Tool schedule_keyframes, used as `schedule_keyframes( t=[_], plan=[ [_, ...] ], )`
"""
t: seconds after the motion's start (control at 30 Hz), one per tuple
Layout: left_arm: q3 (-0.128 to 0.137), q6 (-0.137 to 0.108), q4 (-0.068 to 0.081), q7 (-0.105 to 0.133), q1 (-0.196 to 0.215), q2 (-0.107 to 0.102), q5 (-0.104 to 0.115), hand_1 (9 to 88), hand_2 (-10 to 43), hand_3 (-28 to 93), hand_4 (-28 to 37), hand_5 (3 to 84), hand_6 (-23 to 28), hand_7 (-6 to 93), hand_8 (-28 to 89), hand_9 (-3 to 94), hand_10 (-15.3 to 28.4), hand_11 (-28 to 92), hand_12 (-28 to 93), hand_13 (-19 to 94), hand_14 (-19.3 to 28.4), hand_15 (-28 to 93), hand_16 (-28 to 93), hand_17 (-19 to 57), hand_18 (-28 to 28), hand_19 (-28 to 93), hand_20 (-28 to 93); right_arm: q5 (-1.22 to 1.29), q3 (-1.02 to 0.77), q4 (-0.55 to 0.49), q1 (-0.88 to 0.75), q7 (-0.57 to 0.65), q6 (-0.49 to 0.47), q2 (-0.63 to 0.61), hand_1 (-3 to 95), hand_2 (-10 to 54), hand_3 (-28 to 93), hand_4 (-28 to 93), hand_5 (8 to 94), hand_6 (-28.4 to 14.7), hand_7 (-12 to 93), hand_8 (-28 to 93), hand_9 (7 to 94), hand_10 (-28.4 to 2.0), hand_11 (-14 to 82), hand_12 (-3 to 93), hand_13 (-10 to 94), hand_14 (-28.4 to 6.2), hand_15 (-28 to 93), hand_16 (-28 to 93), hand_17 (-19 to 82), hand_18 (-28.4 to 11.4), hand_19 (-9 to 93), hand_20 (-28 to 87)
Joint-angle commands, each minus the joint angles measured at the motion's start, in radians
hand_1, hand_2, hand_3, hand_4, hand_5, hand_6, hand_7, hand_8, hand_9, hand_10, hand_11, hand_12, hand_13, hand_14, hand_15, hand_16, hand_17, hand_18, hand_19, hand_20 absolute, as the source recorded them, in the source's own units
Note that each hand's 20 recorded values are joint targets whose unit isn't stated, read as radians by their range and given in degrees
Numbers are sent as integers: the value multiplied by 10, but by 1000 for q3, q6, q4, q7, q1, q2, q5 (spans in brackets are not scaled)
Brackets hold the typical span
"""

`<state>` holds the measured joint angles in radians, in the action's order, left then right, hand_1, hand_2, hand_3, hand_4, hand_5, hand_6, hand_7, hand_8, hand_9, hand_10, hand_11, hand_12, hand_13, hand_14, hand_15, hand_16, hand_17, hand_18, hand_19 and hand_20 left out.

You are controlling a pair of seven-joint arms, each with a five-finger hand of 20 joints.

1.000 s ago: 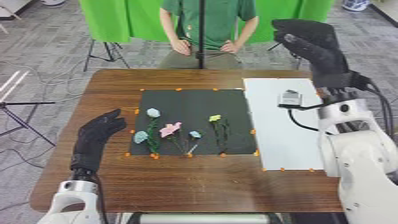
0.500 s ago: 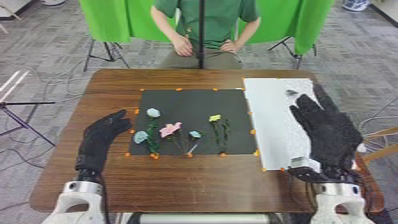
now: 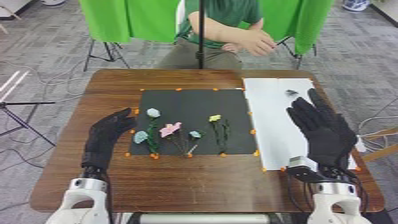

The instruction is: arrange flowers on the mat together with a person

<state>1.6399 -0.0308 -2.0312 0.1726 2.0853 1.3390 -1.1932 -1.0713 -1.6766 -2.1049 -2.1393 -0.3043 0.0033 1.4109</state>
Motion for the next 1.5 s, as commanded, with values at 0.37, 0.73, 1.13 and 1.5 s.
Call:
schedule_keyframes(
  t=[0.37, 0.73, 1.13, 1.5],
  plan=[
    [-18, 10, 14, 36, -10, 0, -2, 279, 23, 661, -210, 494, 47, 161, -61, 490, 143, 221, 136, 391, 199, 248, 3, 82, 157, 183, 193, -129, -20, -21, 2, 43, -19, -2, 30, 53, 799, -183, 448, 2, 108, -84, 447, -143, 54, 125, 328, -116, 108, 124, 206, -125, 15, 276],
    [-21, -1, 6, 53, -29, -12, 0, 279, 24, 659, -209, 494, 46, 161, -62, 490, 144, 221, 135, 392, 199, 248, 2, 83, 156, 183, 193, -139, -10, -3, 44, 50, -54, -9, 39, 62, 785, -174, 483, -2, 111, -80, 482, -150, 62, 136, 356, -128, 123, 141, 216, -131, 16, 289],
    [-29, 48, -6, 15, -65, -23, -4, 278, 23, 661, -209, 494, 46, 160, -62, 490, 143, 221, 136, 391, 198, 248, 4, 83, 156, 183, 193, -75, -25, -7, 82, 89, -26, -19, 48, 66, 778, -168, 502, -3, 112, -80, 501, -149, 64, 142, 374, -130, 126, 152, 223, -136, 24, 302],
    [-37, 42, -2, 32, -74, -37, -26, 278, 25, 659, -209, 494, 46, 160, -61, 491, 143, 221, 136, 392, 198, 245, 4, 83, 156, 181, 193, -125, -6, -4, 102, 54, -30, -30, 51, 68, 777, -167, 503, -2, 114, -80, 501, -150, 64, 144, 377, -132, 125, 156, 224, -137, 28, 303]
  ],
)
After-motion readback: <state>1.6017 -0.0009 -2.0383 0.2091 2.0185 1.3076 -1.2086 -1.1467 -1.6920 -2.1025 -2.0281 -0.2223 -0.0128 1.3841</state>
